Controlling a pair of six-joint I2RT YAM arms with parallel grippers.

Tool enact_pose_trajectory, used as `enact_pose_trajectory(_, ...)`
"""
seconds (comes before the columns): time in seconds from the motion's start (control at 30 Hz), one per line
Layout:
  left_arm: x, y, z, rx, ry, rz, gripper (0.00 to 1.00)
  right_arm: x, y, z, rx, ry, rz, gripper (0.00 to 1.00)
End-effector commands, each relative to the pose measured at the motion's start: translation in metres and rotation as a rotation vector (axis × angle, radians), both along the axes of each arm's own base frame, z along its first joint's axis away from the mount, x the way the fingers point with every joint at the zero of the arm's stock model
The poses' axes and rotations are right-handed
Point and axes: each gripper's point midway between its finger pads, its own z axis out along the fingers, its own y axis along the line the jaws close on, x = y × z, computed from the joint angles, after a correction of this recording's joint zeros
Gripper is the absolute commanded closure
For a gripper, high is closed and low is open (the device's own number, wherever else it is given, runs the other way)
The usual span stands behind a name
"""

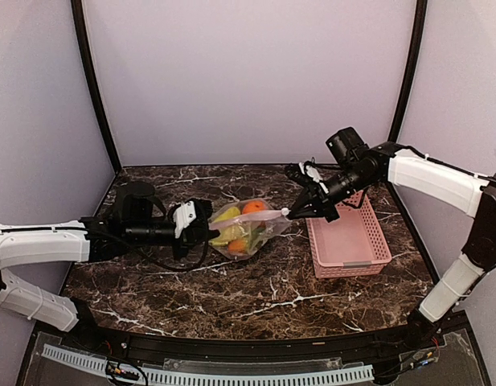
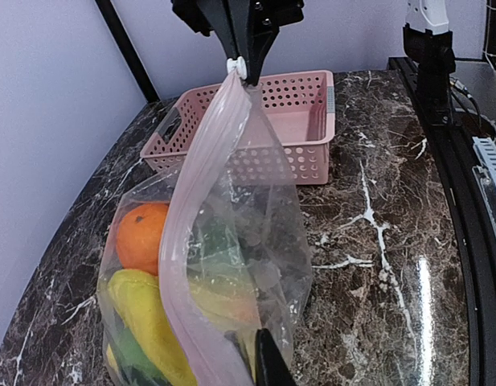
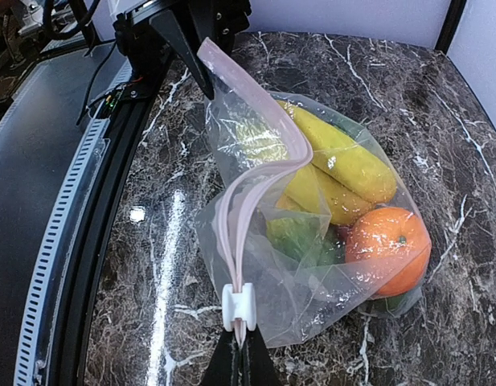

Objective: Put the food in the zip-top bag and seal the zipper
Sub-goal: Adjust the zipper food storage bag at the center of the board, then hold the zipper from the zipper food storage bag.

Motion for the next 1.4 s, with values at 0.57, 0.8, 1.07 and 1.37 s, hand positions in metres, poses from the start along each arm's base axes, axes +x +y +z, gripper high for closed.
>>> enact_pose_trajectory(0.57, -0.001, 0.019, 0.158, -0.240, -0.054, 0.142, 0.42, -0.002, 0.004, 0.088, -0.001, -0.275, 0.019, 1.00)
enact_pose_trajectory(0.8, 0.014, -0.048, 0.180, -0.351, 0.173, -0.022, 0.41, -0.004, 0.026, 0.116, 0.007, -0.331, 0.042, 1.00)
enact_pose_trajectory(1.07, 0.011, -0.082, 0.182, -0.349, 0.197, -0.158, 0.42, -0.011, 0.028, 0.103, -0.044, -0.281, 0.063, 1.00)
enact_pose_trajectory(1.37, 0.003, -0.097, 0.159, -0.263, 0.234, -0.261, 0.49, -0.013, 0.034, 0.100, -0.104, -0.159, 0.081, 1.00)
